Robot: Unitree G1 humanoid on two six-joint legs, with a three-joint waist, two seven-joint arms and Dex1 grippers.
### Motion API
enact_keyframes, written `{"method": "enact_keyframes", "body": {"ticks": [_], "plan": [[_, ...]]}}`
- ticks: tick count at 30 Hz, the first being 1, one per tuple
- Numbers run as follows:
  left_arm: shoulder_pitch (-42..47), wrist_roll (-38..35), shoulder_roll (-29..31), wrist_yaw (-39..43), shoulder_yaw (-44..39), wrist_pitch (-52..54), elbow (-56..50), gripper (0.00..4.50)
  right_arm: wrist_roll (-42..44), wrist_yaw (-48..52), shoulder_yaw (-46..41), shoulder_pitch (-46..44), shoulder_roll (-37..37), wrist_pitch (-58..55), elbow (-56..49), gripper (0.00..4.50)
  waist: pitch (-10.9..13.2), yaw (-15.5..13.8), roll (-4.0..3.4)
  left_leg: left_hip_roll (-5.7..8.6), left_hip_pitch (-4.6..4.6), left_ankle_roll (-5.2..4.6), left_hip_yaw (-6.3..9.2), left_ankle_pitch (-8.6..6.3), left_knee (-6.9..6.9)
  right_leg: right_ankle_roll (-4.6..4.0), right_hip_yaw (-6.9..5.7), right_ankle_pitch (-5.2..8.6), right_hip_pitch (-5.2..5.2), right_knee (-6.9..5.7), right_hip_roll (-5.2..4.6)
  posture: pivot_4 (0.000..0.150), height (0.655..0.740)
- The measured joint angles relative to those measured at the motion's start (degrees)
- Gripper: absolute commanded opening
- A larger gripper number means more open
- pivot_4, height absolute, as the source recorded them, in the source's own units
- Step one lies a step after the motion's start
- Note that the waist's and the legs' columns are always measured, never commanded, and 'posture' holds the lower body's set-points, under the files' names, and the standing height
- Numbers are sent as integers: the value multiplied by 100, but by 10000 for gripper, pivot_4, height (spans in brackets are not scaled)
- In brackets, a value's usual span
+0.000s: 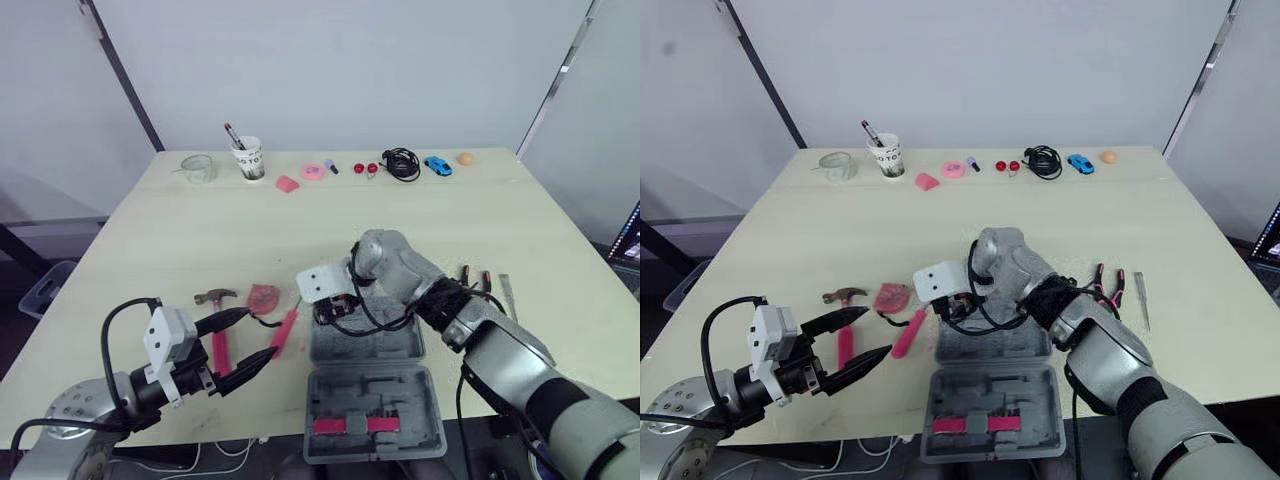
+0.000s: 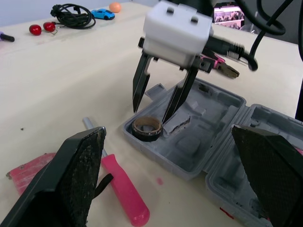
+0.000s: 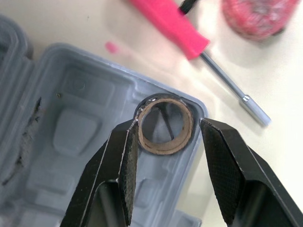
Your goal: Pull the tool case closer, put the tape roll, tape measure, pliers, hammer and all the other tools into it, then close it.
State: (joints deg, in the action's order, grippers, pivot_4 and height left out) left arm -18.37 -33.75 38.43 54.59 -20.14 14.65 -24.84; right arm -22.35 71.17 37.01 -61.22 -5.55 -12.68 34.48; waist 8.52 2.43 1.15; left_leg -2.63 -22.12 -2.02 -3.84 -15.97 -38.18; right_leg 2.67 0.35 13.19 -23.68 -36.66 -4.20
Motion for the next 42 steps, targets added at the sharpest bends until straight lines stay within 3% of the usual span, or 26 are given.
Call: {"method": "enact_keyframes", "body": {"ticks": [15, 30, 32, 35, 42], "plan": [[-93, -14, 28, 214, 9, -2, 84, 45000, 498, -87, -350, 699, -311, -1007, -1022, 21468, 2, 7, -3, -1, -4, 1, 6, -1, 10, -24, -166, -9, -7, 6, -104, 1500, 7400], [-77, -30, -60, 176, -21, -25, 186, 45000, 408, -429, 57, 655, 133, -761, -80, 21468, 2, 4, -4, 0, -43, 2, 36, 2, 6, -28, -237, -11, -15, 24, -86, 1500, 7400], [-70, -28, -56, 161, -23, -25, 186, 45000, 345, -467, 78, 586, 125, -681, 19, 11648, 3, 3, -4, 1, -44, 2, 39, 3, 6, -28, -241, -11, -14, 25, -83, 1500, 7400], [-70, -26, -53, 160, -22, -24, 186, 45000, 340, -459, 76, 573, 117, -670, 22, 1455, 3, 2, -4, 2, -45, 2, 40, 3, 6, -28, -242, -11, -14, 26, -80, 1500, 7400], [-14, -21, -49, 167, -2, -24, 186, 45000, 335, -412, 67, 436, 88, -724, -18, 412, 2, -1, -4, 4, -46, 2, 41, 4, 5, -27, -244, -11, -13, 26, -74, 1500, 7400]]}}
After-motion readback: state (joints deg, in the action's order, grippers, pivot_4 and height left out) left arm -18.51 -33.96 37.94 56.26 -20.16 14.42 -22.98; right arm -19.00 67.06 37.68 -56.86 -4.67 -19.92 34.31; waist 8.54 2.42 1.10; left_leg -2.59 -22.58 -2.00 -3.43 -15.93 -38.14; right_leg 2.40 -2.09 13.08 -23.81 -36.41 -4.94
